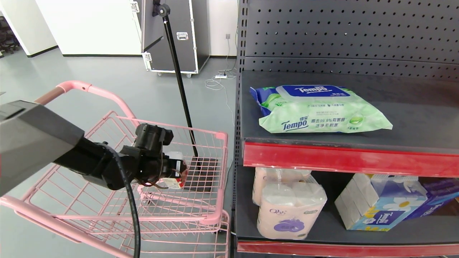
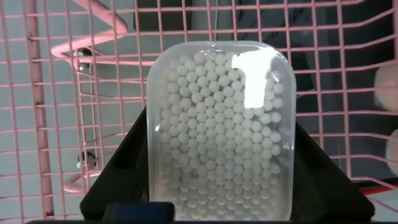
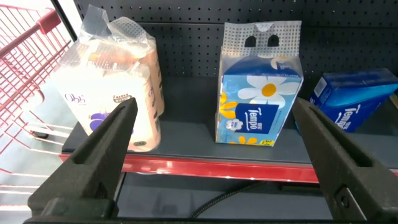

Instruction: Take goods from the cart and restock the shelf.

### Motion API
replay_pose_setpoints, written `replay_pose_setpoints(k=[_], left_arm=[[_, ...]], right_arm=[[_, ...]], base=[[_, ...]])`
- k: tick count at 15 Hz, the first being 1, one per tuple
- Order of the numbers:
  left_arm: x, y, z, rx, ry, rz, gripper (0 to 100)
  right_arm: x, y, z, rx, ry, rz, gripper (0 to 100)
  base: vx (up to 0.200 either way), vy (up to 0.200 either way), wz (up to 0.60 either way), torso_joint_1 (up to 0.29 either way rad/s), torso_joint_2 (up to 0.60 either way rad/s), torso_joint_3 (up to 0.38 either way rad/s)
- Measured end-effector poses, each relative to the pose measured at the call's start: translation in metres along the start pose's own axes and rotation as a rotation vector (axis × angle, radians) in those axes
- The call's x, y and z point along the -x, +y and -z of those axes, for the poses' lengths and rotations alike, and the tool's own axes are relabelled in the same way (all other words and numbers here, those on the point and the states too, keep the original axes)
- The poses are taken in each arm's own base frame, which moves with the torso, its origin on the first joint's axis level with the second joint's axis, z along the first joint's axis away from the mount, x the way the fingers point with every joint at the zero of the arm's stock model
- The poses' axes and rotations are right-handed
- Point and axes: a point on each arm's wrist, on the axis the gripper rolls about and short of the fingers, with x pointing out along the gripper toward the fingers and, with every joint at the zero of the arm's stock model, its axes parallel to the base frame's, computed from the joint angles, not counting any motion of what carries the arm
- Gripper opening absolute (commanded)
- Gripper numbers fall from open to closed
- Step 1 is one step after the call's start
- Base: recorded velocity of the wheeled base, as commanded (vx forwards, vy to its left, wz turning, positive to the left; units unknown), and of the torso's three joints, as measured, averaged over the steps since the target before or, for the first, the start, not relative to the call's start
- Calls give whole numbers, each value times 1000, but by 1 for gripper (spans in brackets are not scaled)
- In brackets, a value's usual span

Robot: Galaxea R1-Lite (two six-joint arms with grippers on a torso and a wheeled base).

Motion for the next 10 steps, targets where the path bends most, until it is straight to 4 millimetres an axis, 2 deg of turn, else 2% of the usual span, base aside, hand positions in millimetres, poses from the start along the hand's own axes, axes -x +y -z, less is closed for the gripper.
replay_pose_setpoints(k=[4,10], left_arm=[[62,8,-15,52,-103,0,0],[167,36,-7,115,-295,-49,0]], right_arm=[[0,0,0,0,0,0,100],[0,0,0,-4,0,0,100]], base=[[0,0,0,0,0,0],[0,0,0,0,0,0]])
